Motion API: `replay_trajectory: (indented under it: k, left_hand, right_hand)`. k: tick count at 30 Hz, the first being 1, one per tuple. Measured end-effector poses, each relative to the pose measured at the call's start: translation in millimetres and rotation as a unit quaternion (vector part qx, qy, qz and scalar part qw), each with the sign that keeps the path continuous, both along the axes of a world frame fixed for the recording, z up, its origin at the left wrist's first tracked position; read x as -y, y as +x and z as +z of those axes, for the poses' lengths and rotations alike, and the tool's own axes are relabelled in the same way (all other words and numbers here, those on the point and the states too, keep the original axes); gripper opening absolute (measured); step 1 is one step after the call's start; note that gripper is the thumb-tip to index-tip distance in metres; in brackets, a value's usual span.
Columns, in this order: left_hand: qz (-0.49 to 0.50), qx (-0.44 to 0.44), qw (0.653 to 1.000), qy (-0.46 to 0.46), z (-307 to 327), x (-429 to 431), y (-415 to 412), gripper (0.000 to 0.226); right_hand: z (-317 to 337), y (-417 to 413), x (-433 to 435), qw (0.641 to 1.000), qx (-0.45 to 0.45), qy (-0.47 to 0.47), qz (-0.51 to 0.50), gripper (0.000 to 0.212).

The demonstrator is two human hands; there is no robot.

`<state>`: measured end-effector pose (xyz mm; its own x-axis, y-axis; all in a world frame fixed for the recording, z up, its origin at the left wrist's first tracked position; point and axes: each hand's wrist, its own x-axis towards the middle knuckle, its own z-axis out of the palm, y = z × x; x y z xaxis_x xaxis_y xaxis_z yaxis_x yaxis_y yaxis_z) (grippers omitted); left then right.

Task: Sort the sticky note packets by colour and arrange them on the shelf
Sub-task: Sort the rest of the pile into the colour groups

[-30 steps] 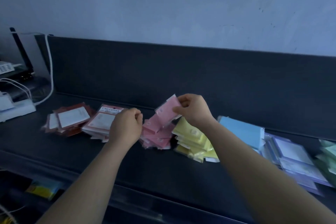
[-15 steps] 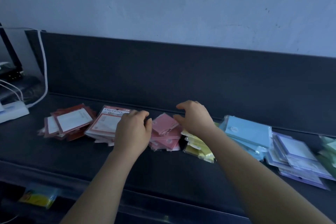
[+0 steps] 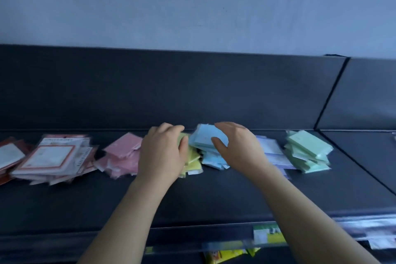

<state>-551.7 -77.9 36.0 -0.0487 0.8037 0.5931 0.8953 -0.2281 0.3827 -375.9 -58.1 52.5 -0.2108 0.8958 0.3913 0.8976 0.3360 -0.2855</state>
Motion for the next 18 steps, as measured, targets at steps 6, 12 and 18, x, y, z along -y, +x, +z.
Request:
replay_trajectory:
  k: [6, 12, 18]
  left_hand:
    - [-0.051, 0.012, 0.999, -0.008, -2.8, 10.1, 100.2, 0.028]
    - [-0.104, 0.017, 0.994, -0.023, -3.9, 19.9, 217.7, 0.029]
    - [-0.137, 0.022, 0.99, -0.033, -9.6, 20.5, 326.9, 0.028]
  right_hand:
    - [-1.7, 98.2, 20.7, 0.999, 0.0, -0.002, -0.044, 0.032]
    - [-1.2, 217.2, 43.2, 0.997, -0.003, -0.002, -0.079, 0.035]
    - [-14.8, 329.8, 53.8, 0.991, 0.011, -0.028, -0.132, 0.041]
